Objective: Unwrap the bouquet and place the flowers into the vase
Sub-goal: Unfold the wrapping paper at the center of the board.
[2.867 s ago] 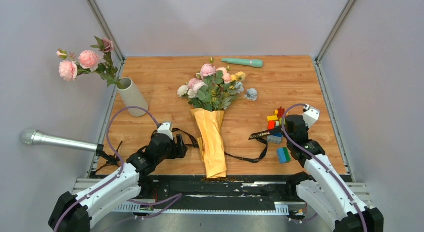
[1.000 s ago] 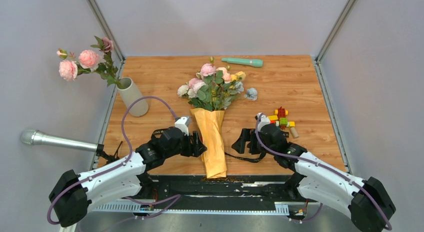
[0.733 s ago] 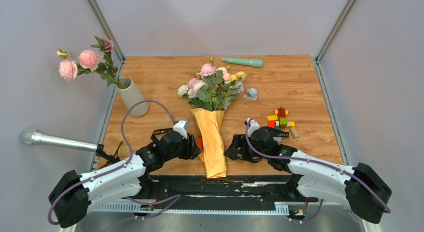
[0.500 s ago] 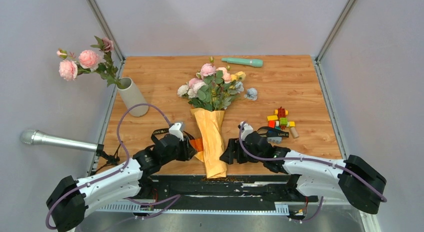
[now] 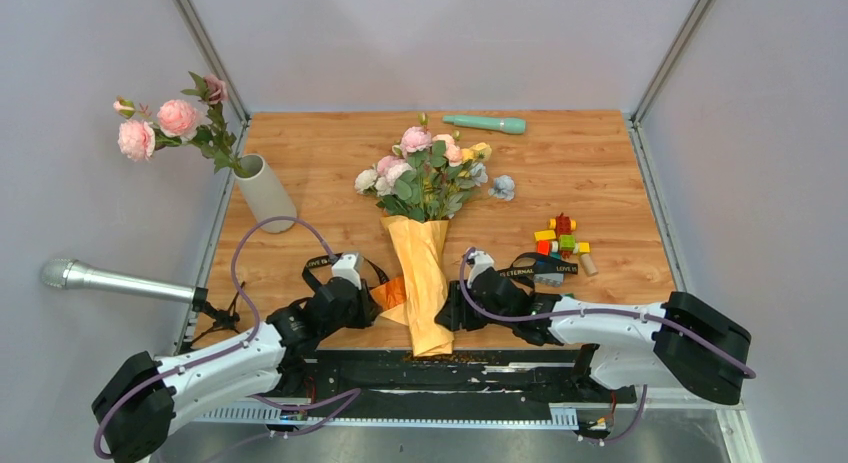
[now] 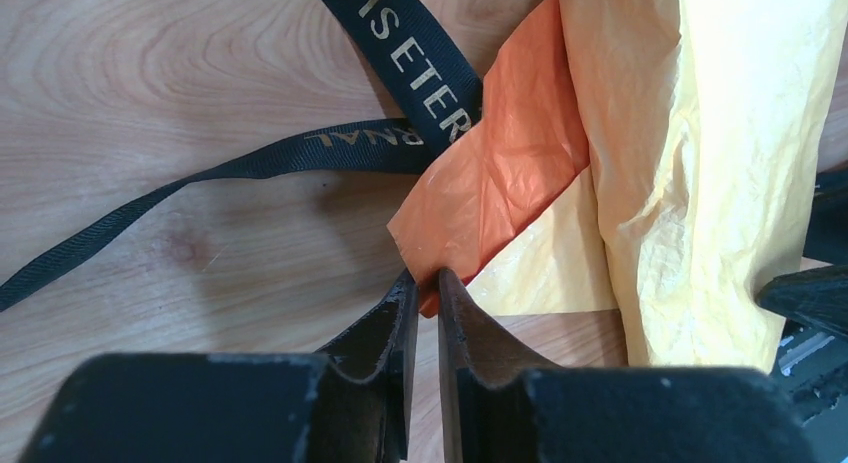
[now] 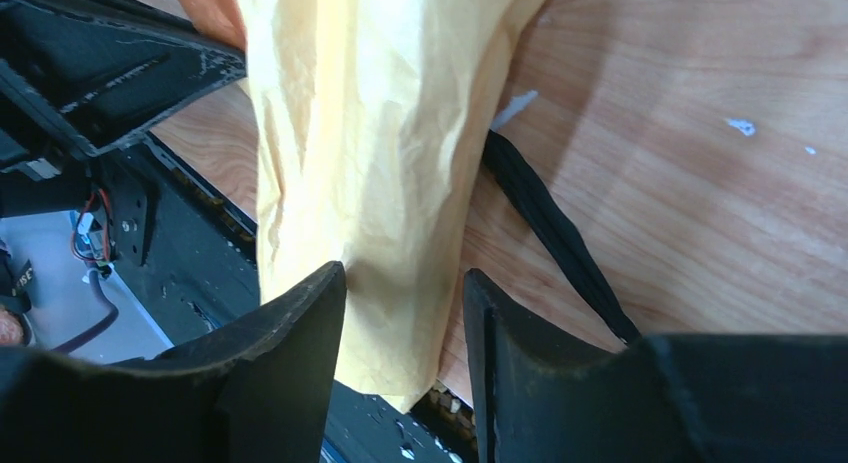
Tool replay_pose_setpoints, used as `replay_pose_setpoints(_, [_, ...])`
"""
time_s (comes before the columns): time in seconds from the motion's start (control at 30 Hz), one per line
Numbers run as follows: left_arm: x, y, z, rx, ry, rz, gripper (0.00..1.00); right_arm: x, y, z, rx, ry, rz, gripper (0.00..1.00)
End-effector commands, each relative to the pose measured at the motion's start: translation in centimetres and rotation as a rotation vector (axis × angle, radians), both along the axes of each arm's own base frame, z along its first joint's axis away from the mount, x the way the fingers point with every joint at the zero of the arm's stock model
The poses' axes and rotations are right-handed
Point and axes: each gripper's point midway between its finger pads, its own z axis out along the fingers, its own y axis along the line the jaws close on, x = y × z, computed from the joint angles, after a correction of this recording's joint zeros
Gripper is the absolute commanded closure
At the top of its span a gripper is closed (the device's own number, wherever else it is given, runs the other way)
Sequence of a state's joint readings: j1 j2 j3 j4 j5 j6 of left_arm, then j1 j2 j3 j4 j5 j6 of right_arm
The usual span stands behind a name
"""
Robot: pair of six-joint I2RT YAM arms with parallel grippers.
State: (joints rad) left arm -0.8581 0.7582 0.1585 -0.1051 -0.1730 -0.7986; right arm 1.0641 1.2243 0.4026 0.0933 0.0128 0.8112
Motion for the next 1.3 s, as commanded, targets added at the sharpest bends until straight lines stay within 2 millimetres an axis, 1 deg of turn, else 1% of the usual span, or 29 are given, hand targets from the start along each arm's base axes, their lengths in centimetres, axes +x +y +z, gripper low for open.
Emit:
replay_pose_setpoints(0.0, [0.4, 1.0, -0.6, 0.060, -0.017, 0.015, 0.78, 1.1, 1.7, 2.2, 0.049, -0.049, -0.029, 0.54])
replay_pose_setpoints(0.03, [0.4, 1.0, -0.3, 0.075, -0.021, 0.009, 0.76, 1.1, 1.7, 2.2, 0.047, -0.049, -0.030, 0.56])
replay_pose_setpoints(0.1, [0.7, 1.3, 0.9, 0.103, -0.038, 0.004, 0.64, 1.1, 1.6, 2.5, 0.036, -0.052, -0.036, 0.59])
replay_pose_setpoints(0.13, [1.0, 1.3, 2.1, 0.115, -0.050, 0.001, 0.52, 1.1, 1.6, 2.6, 0.026, -0.056, -0.041, 0.60])
replay_pose_setpoints(0.17, [1.1, 1.4, 2.7, 0.136, -0.065, -0.013, 0.42, 1.2, 1.6, 2.9, 0.019, -0.065, -0.041, 0.63])
replay_pose_setpoints(0.2, [1.3, 1.6, 4.1, 0.152, -0.071, -0.014, 0.38, 1.2, 1.6, 3.1, 0.012, -0.070, -0.040, 0.65])
replay_pose_setpoints(0.23, [1.4, 1.8, 4.7, 0.174, -0.082, -0.025, 0.33, 1.2, 1.6, 3.2, 0.009, -0.074, -0.038, 0.69])
replay_pose_setpoints(0.27, [1.5, 1.8, 6.1, 0.182, -0.089, -0.028, 0.31, 1.3, 1.6, 3.3, 0.007, -0.079, -0.037, 0.72])
replay_pose_setpoints(0.3, [1.6, 1.8, 6.7, 0.188, -0.097, -0.037, 0.29, 1.3, 1.6, 3.3, 0.005, -0.078, -0.036, 0.73])
replay_pose_setpoints(0.33, [1.6, 1.4, 7.9, 0.172, -0.104, -0.048, 0.28, 1.3, 1.6, 3.3, 0.003, -0.079, -0.039, 0.75])
replay_pose_setpoints(0.37, [1.6, 1.1, 8.3, 0.155, -0.107, -0.054, 0.27, 1.4, 1.6, 3.3, 0.002, -0.079, -0.040, 0.77])
replay_pose_setpoints(0.4, [1.5, 0.2, 9.2, 0.099, -0.110, -0.070, 0.27, 1.4, 1.6, 3.2, 0.002, -0.077, -0.042, 0.79])
replay_pose_setpoints(0.43, [1.0, -0.7, 9.6, 0.051, -0.102, -0.097, 0.27, 1.4, 1.6, 3.1, 0.000, -0.075, -0.046, 0.80])
replay_pose_setpoints(0.47, [1.1, -1.7, 10.0, -0.010, -0.105, -0.096, 0.28, 1.4, 1.5, 3.0, -0.002, -0.073, -0.048, 0.81])
replay_pose_setpoints(0.5, [0.6, -2.6, 10.0, -0.055, -0.089, -0.129, 0.28, 1.4, 1.5, 3.0, -0.004, -0.070, -0.050, 0.82])
replay_pose_setpoints(0.53, [0.8, -3.4, 10.1, -0.110, -0.092, -0.128, 0.28, 1.4, 1.5, 2.9, -0.006, -0.069, -0.053, 0.83])
replay_pose_setpoints(0.57, [0.4, -4.1, 9.8, -0.135, -0.074, -0.147, 0.28, 1.4, 1.5, 2.7, -0.009, -0.067, -0.053, 0.84])
replay_pose_setpoints(0.7, [0.3, -5.8, 8.7, -0.215, -0.051, -0.173, 0.28, 1.3, 1.4, 2.4, -0.017, -0.059, -0.055, 0.89])
replay_pose_setpoints(0.73, [0.3, -6.1, 8.7, -0.235, -0.050, -0.172, 0.28, 1.3, 1.4, 2.2, -0.020, -0.056, -0.056, 0.91])
replay_pose_setpoints(0.8, [0.2, -6.3, 7.8, -0.243, -0.026, -0.169, 0.28, 1.3, 1.4, 2.1, -0.023, -0.053, -0.058, 0.92])
replay_pose_setpoints(0.87, [0.1, -6.6, 7.2, -0.262, -0.014, -0.164, 0.30, 1.3, 1.4, 2.1, -0.022, -0.054, -0.060, 0.94])
replay_pose_setpoints(1.07, [0.0, -7.5, 6.4, -0.361, 0.005, -0.147, 0.37, 1.3, 1.5, 2.1, -0.023, -0.051, -0.056, 0.98])
replay_pose_setpoints(1.23, [0.0, -7.6, 5.0, -0.346, 0.038, -0.136, 0.40, 1.3, 1.6, 2.1, -0.023, -0.051, -0.054, 1.00])
replay_pose_setpoints(1.27, [0.1, -7.7, 5.0, -0.351, 0.036, -0.137, 0.40, 1.3, 1.6, 2.2, -0.022, -0.052, -0.054, 1.00])
